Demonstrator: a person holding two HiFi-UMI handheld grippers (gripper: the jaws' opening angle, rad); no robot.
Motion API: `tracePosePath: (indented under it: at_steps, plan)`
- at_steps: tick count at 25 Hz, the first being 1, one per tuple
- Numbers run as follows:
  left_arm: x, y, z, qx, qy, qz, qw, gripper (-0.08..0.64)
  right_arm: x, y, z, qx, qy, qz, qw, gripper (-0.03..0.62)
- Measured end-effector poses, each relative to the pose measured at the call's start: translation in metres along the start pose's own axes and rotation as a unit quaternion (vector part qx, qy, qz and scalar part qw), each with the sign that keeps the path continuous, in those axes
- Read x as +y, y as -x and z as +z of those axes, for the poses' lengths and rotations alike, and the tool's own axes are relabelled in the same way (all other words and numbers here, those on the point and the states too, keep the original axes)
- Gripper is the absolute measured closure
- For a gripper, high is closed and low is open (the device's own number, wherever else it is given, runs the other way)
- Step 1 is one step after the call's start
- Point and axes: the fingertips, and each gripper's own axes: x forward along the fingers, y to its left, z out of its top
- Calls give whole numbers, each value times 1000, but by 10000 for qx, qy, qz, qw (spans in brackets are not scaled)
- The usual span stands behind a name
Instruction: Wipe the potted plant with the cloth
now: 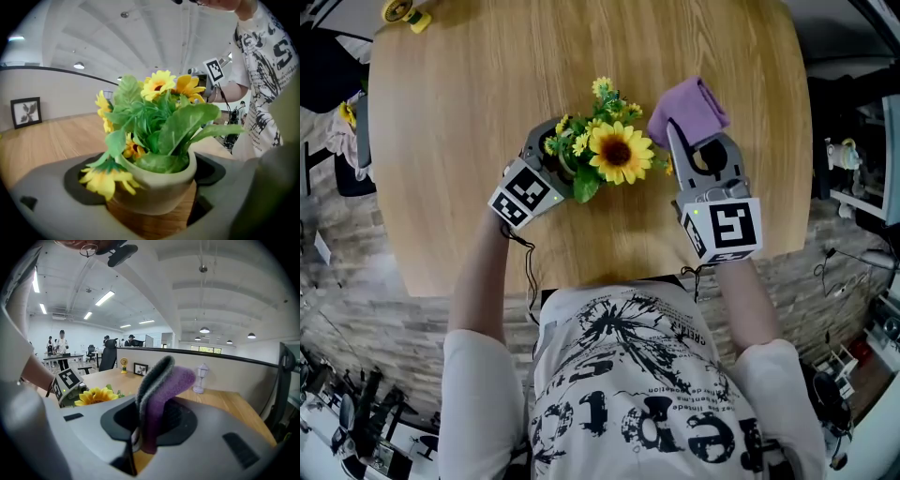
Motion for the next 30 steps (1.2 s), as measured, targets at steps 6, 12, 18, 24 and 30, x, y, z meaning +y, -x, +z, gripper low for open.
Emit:
tracePosePath:
  at_steps: [6, 12, 18, 24, 30]
  plan:
    - [3, 21, 13, 60, 64, 471, 9989, 27, 11, 4, 11, -64, 63, 18, 10000, 514]
    - [8, 54, 56, -284, -199, 1014, 9942, 108, 19, 13, 29, -232, 147, 70, 9996, 514]
    - [5, 102, 109, -1099, -50, 1665, 9799, 296, 26, 28, 44, -376, 341, 55, 9987, 514]
    - [0, 147, 162, -1760, 99, 2301, 9571, 491, 22, 46, 65, -608, 566, -11, 9965, 514]
    - [-7, 176, 188, -1837, -37, 2849, 9408, 555, 17, 61, 75, -732, 601, -71, 9955, 514]
